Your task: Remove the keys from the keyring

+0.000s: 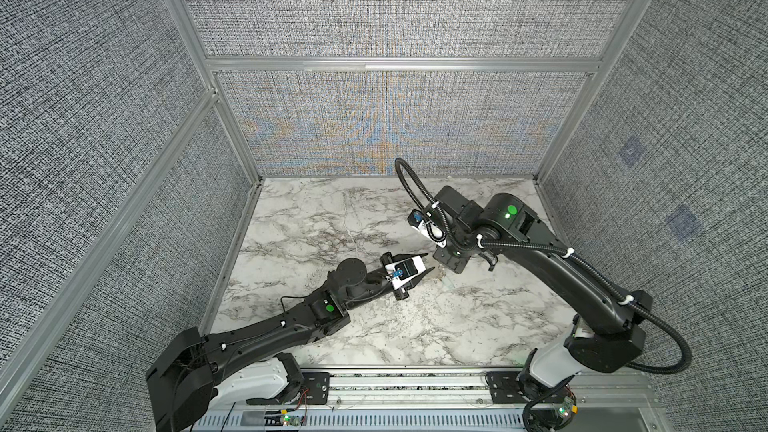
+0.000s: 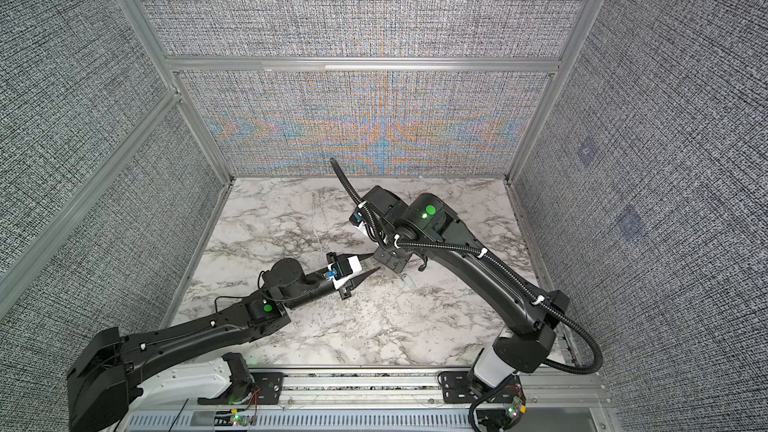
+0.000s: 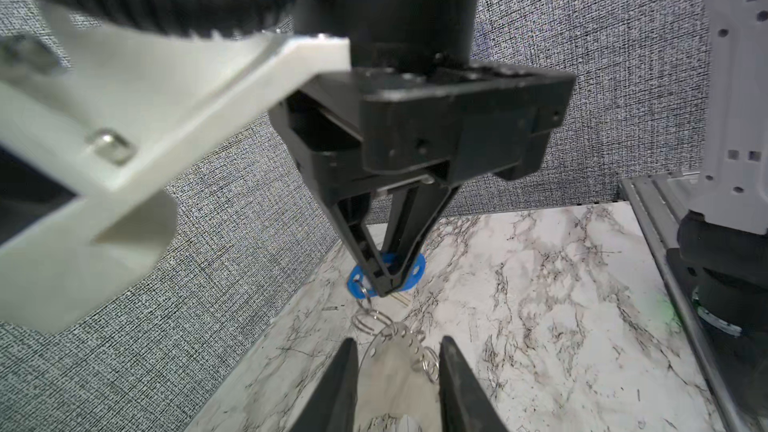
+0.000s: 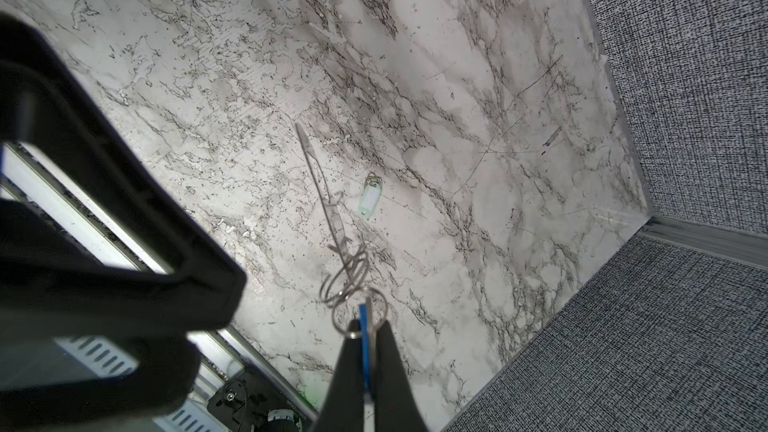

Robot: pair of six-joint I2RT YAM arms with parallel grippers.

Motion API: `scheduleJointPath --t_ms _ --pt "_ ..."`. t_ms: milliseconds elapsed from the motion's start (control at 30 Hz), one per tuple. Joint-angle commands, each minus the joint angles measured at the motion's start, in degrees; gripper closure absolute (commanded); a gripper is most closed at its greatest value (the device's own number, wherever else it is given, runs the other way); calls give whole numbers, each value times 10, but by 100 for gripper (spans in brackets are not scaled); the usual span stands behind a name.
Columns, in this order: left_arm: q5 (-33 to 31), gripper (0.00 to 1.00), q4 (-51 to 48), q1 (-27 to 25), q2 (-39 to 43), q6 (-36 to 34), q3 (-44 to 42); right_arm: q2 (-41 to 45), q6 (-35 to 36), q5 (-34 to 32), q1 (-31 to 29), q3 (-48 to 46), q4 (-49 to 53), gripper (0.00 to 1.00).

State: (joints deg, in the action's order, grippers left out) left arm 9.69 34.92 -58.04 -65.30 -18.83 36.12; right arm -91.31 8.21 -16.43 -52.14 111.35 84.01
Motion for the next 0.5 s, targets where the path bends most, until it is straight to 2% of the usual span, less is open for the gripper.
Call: scheduleJointPath --t_ms 0,267,467 --pt "-69 66 39 -12 -15 15 9 -2 -23 4 1 7 17 100" --pt "-104 67 72 -26 -38 42 4 0 -39 7 5 8 21 100" --pt "-108 66 87 -27 -45 66 -4 -1 -46 10 8 11 22 100"
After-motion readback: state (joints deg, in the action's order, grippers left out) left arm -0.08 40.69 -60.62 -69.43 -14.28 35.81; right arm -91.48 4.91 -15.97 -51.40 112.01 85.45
